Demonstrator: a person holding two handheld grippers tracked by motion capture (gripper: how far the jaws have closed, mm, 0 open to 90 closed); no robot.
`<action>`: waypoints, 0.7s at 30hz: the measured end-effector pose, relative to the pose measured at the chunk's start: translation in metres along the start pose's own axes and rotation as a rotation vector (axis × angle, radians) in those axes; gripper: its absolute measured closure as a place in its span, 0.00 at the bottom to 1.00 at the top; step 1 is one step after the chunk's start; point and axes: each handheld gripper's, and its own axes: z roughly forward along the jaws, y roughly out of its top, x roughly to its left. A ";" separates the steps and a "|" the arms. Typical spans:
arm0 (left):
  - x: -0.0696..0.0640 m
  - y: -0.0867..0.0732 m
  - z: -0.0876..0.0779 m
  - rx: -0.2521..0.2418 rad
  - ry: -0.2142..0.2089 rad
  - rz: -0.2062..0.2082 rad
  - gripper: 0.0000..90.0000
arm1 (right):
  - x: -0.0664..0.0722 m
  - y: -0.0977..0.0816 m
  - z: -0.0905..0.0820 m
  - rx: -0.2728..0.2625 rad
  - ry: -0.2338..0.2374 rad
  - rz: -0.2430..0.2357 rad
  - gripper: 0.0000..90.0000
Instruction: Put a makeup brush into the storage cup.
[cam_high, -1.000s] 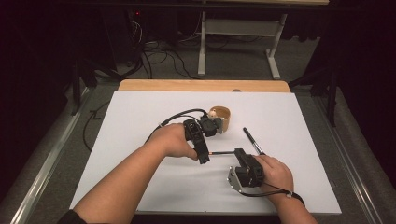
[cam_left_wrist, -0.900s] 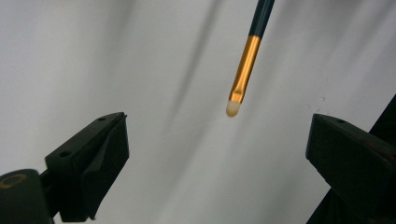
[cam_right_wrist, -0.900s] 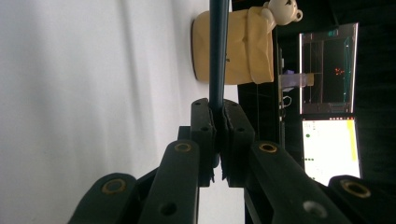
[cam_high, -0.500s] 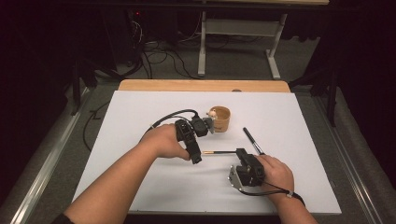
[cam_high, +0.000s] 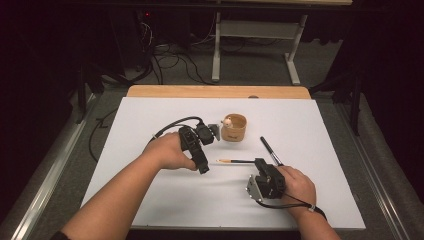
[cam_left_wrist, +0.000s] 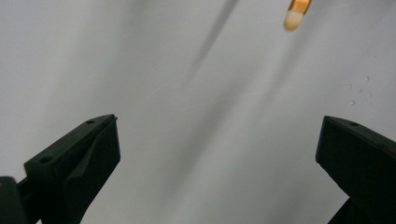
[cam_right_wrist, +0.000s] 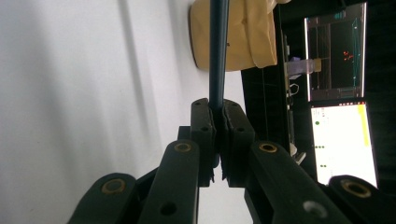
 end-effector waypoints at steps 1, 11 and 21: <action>0.002 -0.002 0.000 -0.010 0.001 -0.009 0.00 | 0.000 0.000 0.000 0.000 -0.001 0.008 0.97; 0.012 -0.021 0.002 -0.110 -0.005 -0.086 0.00 | -0.004 -0.004 0.000 0.013 -0.002 0.064 0.97; 0.020 -0.043 0.016 -0.252 -0.007 -0.191 0.00 | -0.005 -0.007 0.002 0.006 0.024 0.128 0.97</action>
